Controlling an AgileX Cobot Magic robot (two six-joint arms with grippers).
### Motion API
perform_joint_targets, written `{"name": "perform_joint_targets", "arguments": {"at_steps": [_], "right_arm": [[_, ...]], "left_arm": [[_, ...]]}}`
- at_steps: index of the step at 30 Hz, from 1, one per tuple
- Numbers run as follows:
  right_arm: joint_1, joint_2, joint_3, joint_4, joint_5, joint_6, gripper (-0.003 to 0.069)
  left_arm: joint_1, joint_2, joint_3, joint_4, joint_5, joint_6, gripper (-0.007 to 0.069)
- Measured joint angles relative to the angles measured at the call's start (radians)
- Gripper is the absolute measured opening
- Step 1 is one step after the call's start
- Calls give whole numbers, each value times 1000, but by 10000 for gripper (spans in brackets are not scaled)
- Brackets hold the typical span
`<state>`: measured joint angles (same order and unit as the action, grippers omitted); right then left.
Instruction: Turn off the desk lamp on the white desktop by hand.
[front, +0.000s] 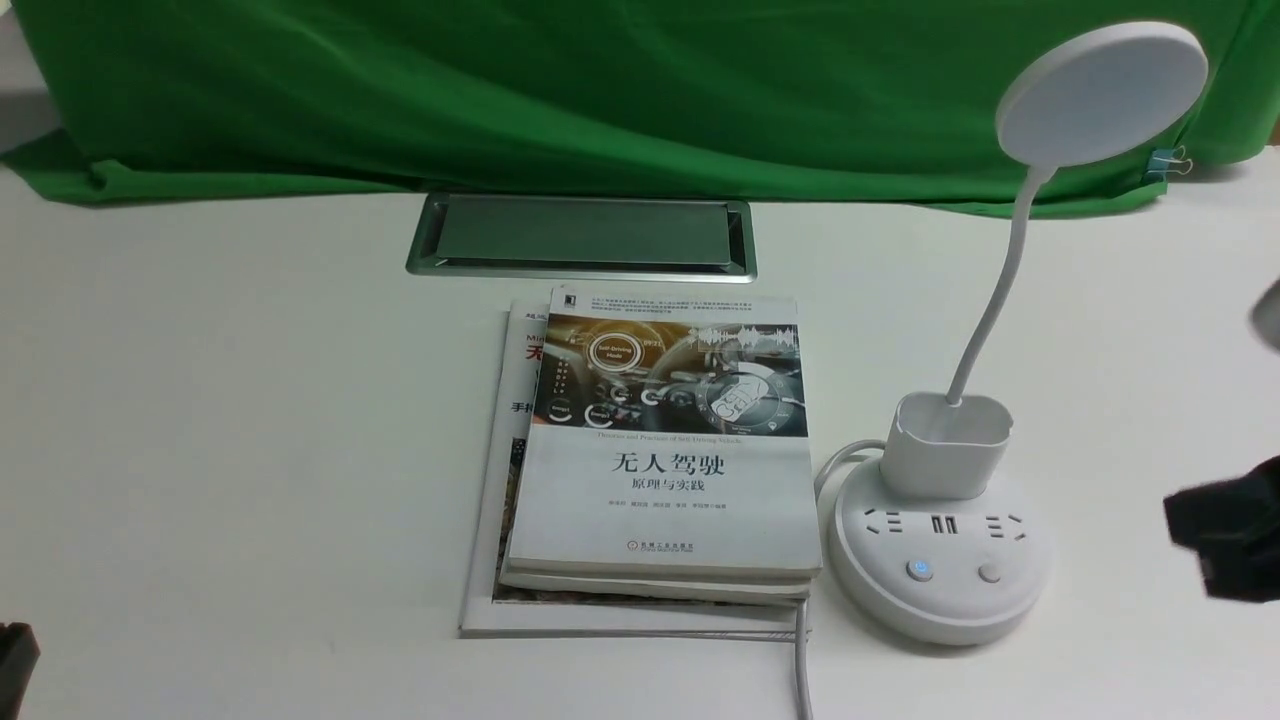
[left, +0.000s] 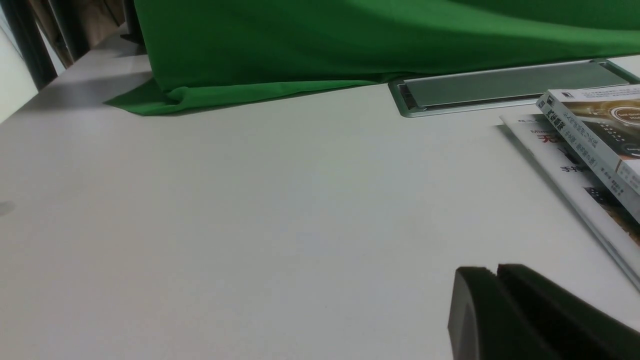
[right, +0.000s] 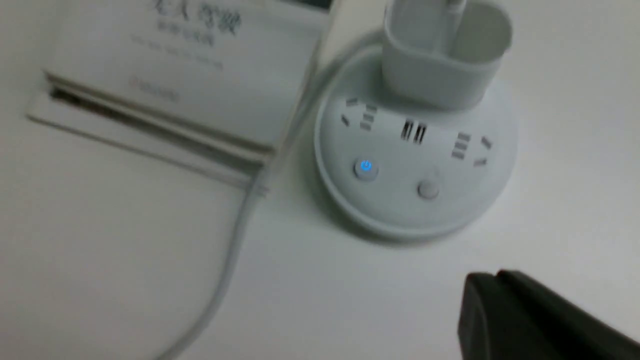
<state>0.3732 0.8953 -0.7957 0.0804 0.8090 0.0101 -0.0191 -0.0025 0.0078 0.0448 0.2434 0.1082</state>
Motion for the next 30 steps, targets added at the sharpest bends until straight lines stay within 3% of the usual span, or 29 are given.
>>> {"name": "perform_joint_targets", "arguments": {"at_steps": [7, 14, 19, 30], "right_arm": [[-24, -109, 80, -21, -160, -65, 67], [-187, -467, 487, -30, -475, -158, 65], [-212, -716, 751, -30, -670, -185, 66], [-213, -894, 803, -30, -570, -162, 65]], "left_arm": [[0, 0, 0, 0, 0, 0, 20], [0, 0, 0, 0, 0, 0, 20], [0, 0, 0, 0, 0, 0, 20], [0, 0, 0, 0, -1, -1, 20]]}}
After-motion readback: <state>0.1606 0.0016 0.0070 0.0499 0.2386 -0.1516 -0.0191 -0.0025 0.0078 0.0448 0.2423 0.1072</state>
